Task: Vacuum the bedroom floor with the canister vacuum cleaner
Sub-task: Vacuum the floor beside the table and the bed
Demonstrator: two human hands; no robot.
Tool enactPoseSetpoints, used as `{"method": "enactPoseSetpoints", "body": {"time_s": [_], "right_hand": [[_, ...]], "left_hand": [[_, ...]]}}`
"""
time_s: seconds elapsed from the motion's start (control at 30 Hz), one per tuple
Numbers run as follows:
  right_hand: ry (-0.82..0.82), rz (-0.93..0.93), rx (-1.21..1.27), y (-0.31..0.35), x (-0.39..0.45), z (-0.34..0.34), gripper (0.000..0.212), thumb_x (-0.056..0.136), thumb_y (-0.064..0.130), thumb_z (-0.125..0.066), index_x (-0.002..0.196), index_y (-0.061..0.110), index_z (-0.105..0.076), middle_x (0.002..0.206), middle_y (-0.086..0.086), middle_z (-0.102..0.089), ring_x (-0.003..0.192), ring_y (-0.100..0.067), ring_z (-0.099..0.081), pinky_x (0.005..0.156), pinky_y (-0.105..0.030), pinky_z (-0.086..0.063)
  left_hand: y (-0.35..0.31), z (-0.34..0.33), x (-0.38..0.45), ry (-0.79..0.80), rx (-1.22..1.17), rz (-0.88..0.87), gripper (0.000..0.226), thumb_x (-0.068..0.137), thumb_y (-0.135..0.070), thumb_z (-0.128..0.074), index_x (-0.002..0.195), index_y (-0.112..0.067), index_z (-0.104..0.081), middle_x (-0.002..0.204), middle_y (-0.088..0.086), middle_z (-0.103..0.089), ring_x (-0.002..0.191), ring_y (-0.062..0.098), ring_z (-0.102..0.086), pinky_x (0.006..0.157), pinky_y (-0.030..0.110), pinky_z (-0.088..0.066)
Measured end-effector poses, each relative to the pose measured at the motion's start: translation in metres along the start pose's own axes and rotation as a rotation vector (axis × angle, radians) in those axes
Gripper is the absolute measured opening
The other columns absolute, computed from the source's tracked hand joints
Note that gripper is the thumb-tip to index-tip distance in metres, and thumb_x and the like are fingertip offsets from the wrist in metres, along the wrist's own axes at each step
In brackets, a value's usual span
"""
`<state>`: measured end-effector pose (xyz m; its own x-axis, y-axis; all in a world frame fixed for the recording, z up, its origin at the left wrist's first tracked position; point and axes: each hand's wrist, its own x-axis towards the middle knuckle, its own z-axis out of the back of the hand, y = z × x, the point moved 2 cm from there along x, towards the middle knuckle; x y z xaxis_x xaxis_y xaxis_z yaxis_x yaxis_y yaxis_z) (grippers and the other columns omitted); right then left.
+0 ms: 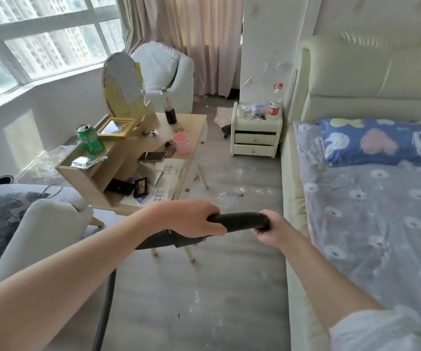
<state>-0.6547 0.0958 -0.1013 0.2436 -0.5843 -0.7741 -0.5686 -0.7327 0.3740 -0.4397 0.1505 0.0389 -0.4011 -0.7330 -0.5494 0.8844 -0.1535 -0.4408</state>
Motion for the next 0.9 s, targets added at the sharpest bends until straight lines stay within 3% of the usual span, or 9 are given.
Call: {"method": "enactPoseSetpoints", "body": {"time_s": [0.1,0.23,0.4,0.47,0.6,0.8,0.9], "right_hand": [[0.003,-0.02,-0.101,0.026,0.025,-0.008,0.002,0.093,0.003,-0.05,0.091,0.002,-0.049,0.08,-0.011,-0.052,0.072,-0.021,-0.059,0.065,-0.027,-0.058],[-0.104,-0.025,-0.113,0.042,0.063,-0.015,0.018,0.102,0.022,-0.05,0.1,0.003,-0.048,0.083,-0.011,-0.057,0.072,-0.021,-0.061,0.052,-0.027,-0.059],[-0.239,-0.076,-0.114,0.031,0.114,-0.023,0.027,0.102,0.029,-0.049,0.114,0.005,-0.046,0.086,-0.015,-0.057,0.075,-0.025,-0.059,0.072,-0.036,-0.053],[-0.252,-0.109,-0.1,0.022,0.128,-0.03,0.032,0.102,0.031,-0.049,0.119,0.004,-0.047,0.089,-0.017,-0.058,0.076,-0.026,-0.06,0.077,-0.039,-0.055],[-0.239,-0.12,-0.028,0.024,0.156,-0.049,0.031,0.104,0.026,-0.043,0.127,0.005,-0.039,0.099,-0.023,-0.056,0.075,-0.029,-0.06,0.048,-0.039,-0.058],[-0.251,-0.161,-0.09,0.065,0.19,-0.048,0.027,0.101,0.016,-0.045,0.123,0.002,-0.039,0.116,-0.024,-0.051,0.08,-0.031,-0.06,0.074,-0.043,-0.053],[-0.335,-0.165,-0.105,0.088,0.22,-0.05,0.03,0.101,0.031,-0.049,0.117,0.006,-0.043,0.108,-0.016,-0.056,0.074,-0.026,-0.06,0.071,-0.038,-0.053]], "left_hand": [[0.002,0.003,0.021,0.005,-0.133,0.033,0.025,0.096,-0.051,-0.052,0.096,-0.026,-0.056,0.075,-0.004,-0.073,0.067,0.012,-0.076,0.071,0.031,-0.059],[0.02,-0.007,0.058,0.08,-0.341,0.071,0.02,0.096,-0.04,-0.055,0.096,-0.02,-0.054,0.081,0.001,-0.071,0.07,0.017,-0.077,0.08,0.041,-0.064],[0.054,-0.022,0.12,0.232,-0.643,0.242,0.022,0.093,-0.032,-0.062,0.106,-0.017,-0.056,0.086,0.004,-0.073,0.067,0.017,-0.073,0.071,0.036,-0.064],[0.06,-0.026,0.145,0.248,-0.724,0.328,0.03,0.094,-0.042,-0.064,0.106,-0.016,-0.057,0.085,0.005,-0.071,0.063,0.016,-0.07,0.063,0.033,-0.063],[0.075,-0.02,0.189,0.285,-0.788,0.452,0.047,0.093,-0.06,-0.061,0.102,-0.014,-0.057,0.08,0.003,-0.068,0.049,0.013,-0.065,0.049,0.024,-0.055],[0.083,0.005,0.227,0.391,-0.92,0.506,0.034,0.099,-0.047,-0.056,0.105,-0.013,-0.055,0.079,0.004,-0.065,0.05,0.015,-0.064,0.053,0.024,-0.055],[0.084,0.022,0.254,0.422,-0.958,0.488,0.029,0.1,-0.041,-0.054,0.104,-0.013,-0.054,0.081,0.004,-0.063,0.055,0.016,-0.061,0.055,0.025,-0.054]]}}
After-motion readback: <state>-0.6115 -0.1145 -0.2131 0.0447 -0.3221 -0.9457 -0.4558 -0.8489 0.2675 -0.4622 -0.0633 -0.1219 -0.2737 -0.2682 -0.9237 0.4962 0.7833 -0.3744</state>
